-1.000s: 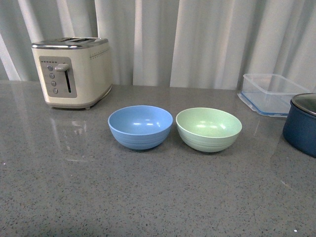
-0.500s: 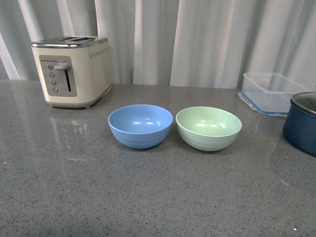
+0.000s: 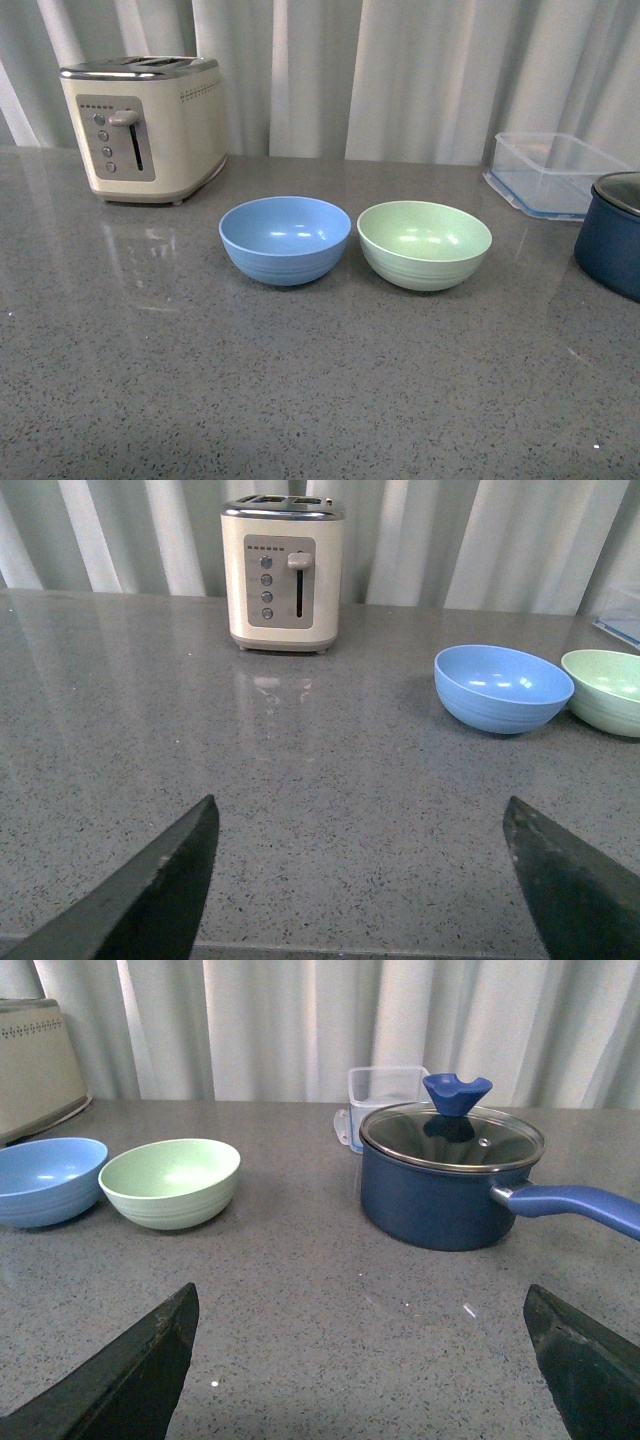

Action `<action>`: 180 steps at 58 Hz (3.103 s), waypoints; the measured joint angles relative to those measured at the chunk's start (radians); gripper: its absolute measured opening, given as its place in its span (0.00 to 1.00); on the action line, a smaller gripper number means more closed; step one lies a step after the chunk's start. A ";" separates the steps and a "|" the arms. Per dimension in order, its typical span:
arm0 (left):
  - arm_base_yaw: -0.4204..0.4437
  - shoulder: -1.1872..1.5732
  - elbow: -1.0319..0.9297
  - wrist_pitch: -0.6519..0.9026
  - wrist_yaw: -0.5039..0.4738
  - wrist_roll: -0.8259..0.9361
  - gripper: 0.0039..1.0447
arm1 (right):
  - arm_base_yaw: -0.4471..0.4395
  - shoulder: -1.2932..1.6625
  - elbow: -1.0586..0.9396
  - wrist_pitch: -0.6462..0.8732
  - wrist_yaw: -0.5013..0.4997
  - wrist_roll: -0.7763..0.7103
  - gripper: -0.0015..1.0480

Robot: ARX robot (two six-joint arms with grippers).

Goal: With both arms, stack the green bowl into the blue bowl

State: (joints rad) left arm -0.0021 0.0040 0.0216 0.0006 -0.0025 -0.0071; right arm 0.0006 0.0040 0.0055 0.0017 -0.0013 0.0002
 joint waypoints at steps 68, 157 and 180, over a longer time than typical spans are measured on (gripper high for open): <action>0.000 0.000 0.000 0.000 0.002 0.002 0.94 | 0.165 1.558 1.116 -0.082 -0.091 -0.067 0.90; 0.000 0.000 0.000 0.000 0.002 0.002 0.94 | 0.215 2.064 1.525 -0.185 0.214 -0.007 0.02; 0.000 0.000 0.000 0.000 0.002 0.002 0.94 | 0.300 1.886 1.472 -0.009 0.188 -0.061 0.02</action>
State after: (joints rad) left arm -0.0021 0.0036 0.0216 0.0006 -0.0006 -0.0051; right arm 0.3008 1.8900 1.4780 -0.0071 0.1864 -0.0608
